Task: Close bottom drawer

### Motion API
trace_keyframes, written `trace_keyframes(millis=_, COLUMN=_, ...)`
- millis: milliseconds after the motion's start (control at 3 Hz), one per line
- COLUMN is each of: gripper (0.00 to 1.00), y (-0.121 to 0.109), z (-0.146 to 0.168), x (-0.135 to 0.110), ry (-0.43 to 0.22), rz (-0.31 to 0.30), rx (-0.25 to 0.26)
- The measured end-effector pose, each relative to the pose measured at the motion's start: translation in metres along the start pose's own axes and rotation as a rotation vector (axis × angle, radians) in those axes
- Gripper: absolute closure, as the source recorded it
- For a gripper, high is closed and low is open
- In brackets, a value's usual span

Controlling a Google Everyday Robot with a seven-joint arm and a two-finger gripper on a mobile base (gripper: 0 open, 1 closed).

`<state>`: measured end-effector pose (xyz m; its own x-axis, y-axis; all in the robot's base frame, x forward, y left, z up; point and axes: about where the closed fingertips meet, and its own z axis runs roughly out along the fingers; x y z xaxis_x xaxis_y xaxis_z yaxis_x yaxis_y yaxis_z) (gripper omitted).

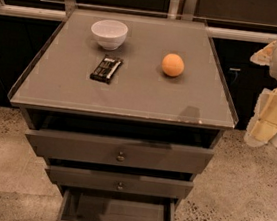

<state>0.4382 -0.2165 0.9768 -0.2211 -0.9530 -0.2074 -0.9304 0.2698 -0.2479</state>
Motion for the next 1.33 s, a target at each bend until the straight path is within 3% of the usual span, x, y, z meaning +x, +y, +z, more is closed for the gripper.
trace_keyframes(millis=667, gripper=0.0, y=0.002, z=0.006, x=0.004, ry=-0.018, rz=0.007, rx=0.004)
trace_keyframes(millis=1000, gripper=0.0, y=0.021, z=0.046, x=0.02, ry=-0.106, rz=0.047, rx=-0.031)
trace_keyframes(millis=1333, gripper=0.0, y=0.057, z=0.123, x=0.047, ry=-0.257, rz=0.181, rx=-0.112)
